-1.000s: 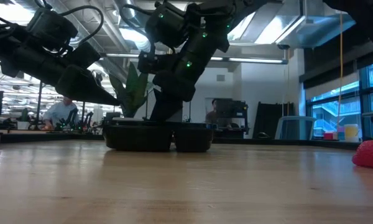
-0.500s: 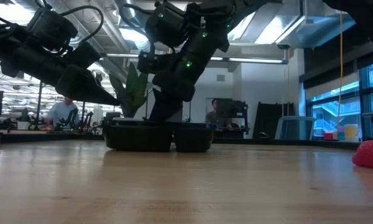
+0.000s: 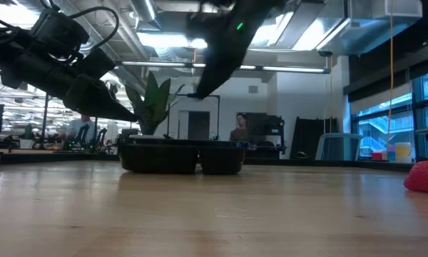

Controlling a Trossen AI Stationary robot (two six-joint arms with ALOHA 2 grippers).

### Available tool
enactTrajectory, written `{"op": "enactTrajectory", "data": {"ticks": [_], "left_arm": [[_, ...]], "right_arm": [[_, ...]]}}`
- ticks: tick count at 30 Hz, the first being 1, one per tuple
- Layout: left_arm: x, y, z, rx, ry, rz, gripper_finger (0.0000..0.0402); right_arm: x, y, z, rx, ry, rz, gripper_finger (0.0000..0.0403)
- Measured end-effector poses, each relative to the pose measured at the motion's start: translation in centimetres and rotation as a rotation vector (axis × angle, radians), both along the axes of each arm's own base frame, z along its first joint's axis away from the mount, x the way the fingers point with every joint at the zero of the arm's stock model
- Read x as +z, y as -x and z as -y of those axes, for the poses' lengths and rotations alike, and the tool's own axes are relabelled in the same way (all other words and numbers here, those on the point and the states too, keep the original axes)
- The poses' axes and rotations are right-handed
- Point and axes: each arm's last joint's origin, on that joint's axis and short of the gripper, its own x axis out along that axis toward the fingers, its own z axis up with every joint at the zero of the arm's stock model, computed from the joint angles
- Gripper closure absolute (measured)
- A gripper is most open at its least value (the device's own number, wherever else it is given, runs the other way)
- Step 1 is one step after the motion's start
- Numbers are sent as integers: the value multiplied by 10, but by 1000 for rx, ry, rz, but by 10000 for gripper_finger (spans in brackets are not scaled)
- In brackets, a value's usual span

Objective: Pick and placing Produce into tupperware
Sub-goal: Put the blueberry into the black bin

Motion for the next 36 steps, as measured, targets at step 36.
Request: {"op": "enactTrajectory", "data": {"ticks": [36], "left_arm": [[-2,0,1,10,47,-2,255]], "right_arm": [[-58,228,-108,-526,-285,-440,197]]}}
